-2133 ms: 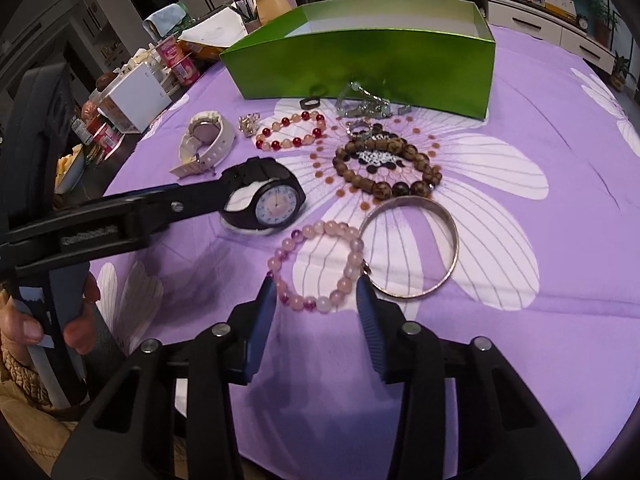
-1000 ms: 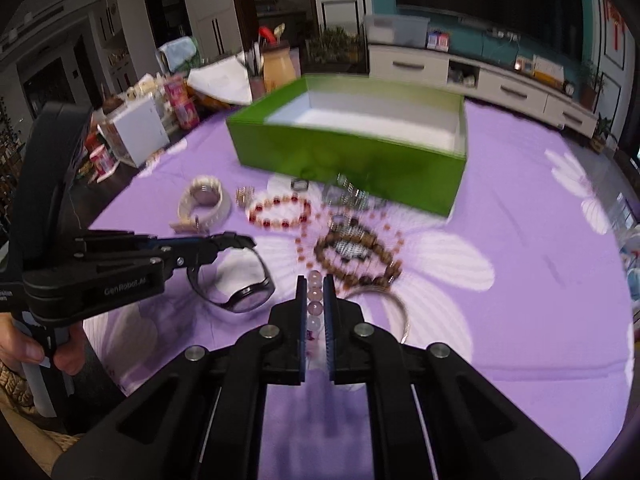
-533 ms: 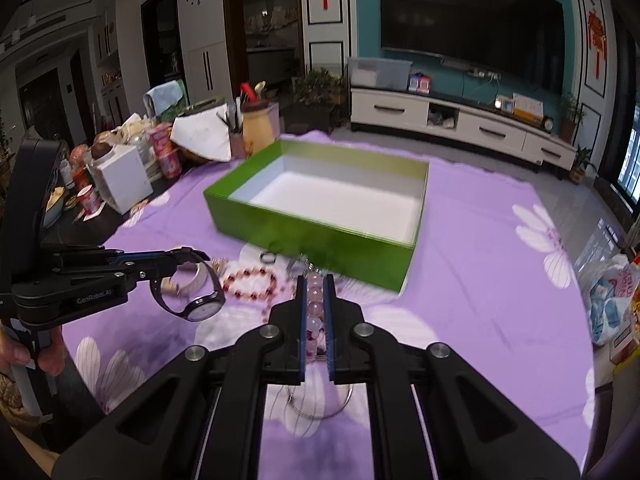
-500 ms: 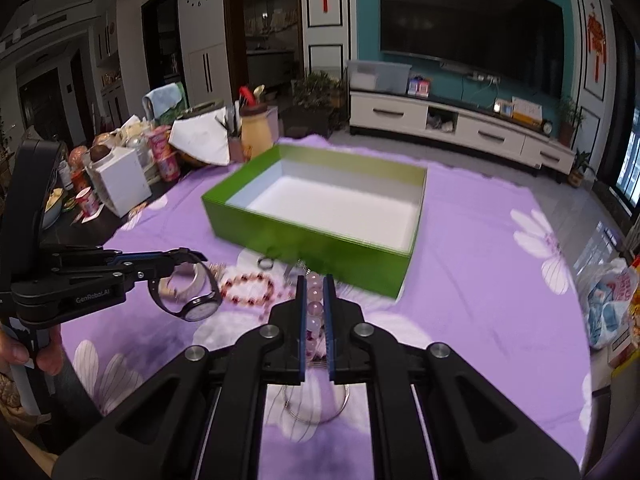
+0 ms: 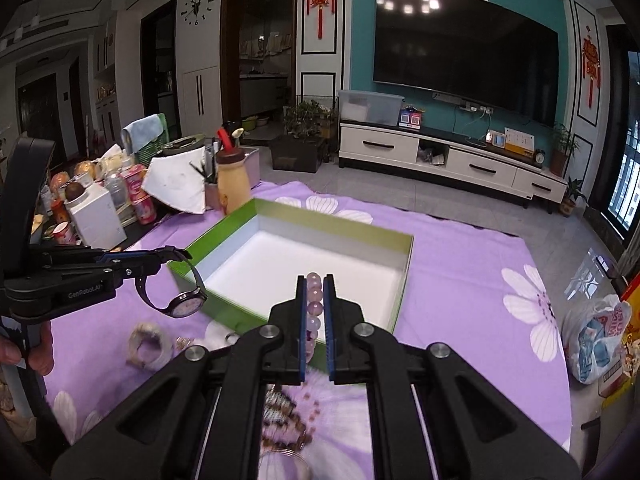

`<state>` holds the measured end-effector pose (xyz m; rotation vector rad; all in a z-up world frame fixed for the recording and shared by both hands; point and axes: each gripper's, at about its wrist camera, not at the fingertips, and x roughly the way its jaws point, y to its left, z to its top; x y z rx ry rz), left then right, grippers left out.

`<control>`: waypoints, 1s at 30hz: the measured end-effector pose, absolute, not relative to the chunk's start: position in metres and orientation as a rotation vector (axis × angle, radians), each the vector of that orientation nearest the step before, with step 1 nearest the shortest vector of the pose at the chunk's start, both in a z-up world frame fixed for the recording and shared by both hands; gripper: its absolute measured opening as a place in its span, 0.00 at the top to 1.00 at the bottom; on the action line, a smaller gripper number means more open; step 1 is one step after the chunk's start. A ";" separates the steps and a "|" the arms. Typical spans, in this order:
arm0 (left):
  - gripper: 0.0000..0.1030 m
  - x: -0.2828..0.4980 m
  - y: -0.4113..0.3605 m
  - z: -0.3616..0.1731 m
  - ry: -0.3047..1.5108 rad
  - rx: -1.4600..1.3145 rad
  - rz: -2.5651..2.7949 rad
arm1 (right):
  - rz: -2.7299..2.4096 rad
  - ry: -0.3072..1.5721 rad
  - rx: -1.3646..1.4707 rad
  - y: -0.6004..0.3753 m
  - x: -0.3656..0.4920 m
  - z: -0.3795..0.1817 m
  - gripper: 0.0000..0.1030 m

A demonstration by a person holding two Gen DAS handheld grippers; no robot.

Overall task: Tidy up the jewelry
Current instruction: 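Carry both items into the green box and open both tools, then move both tools back toward the jewelry on the tablecloth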

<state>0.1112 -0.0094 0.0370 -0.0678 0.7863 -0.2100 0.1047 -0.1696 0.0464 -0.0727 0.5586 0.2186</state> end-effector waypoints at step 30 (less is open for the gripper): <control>0.35 0.200 -0.032 -0.007 0.866 -0.004 -0.133 | 0.139 0.724 0.049 -0.192 0.187 -0.018 0.62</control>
